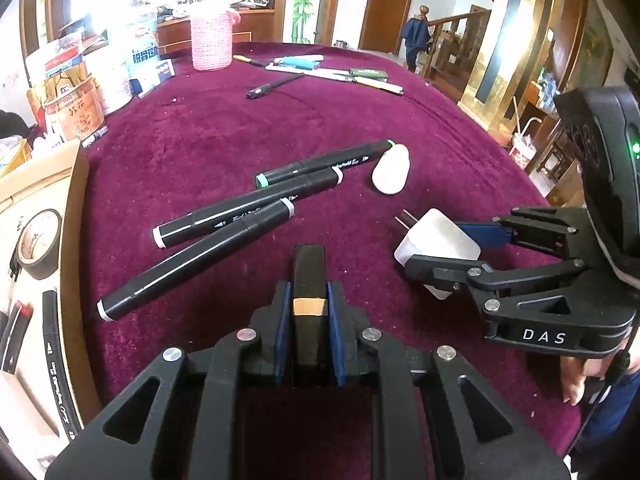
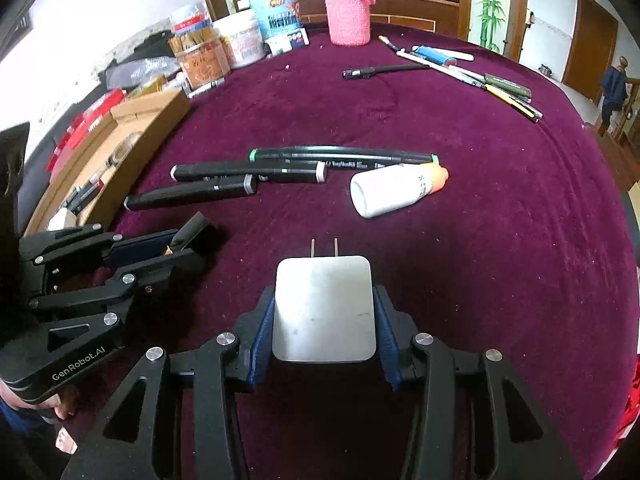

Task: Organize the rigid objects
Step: 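Carry the gold-banded tube and the plug charger over the cardboard tray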

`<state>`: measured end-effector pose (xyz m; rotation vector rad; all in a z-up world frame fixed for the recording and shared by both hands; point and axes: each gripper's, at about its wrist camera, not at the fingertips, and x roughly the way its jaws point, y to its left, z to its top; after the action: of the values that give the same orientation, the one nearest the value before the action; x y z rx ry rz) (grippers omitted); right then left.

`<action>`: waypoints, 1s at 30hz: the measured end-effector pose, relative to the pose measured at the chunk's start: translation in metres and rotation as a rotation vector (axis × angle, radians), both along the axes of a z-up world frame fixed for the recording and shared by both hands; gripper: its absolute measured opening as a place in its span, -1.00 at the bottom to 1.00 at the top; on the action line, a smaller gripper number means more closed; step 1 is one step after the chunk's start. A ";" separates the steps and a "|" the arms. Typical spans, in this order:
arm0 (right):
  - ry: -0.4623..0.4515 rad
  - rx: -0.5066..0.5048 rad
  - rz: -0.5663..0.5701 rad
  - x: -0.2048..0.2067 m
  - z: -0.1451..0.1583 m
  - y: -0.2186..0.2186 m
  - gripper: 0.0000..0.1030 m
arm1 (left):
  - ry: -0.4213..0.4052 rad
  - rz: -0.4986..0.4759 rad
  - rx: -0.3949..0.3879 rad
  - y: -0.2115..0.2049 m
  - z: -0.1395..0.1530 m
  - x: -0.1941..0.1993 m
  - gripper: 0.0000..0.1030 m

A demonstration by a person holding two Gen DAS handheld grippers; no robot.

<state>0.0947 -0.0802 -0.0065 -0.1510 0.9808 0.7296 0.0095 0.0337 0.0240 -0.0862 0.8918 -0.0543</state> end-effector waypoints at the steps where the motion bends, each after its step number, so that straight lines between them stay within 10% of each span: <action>1: 0.006 0.027 -0.002 0.001 0.003 -0.002 -0.22 | -0.005 0.003 -0.002 0.001 0.001 -0.001 -0.71; 19: 0.090 0.236 0.038 -0.012 0.026 0.022 -0.21 | -0.133 0.066 -0.091 0.051 0.049 -0.039 -0.71; 30: 0.076 0.220 0.179 -0.031 0.066 0.139 -0.21 | -0.203 0.248 -0.129 0.145 0.065 -0.075 -0.70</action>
<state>0.0639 0.0587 0.0596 -0.0186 0.9603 1.0082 -0.0660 0.1784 0.0893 -0.3055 0.6695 0.1095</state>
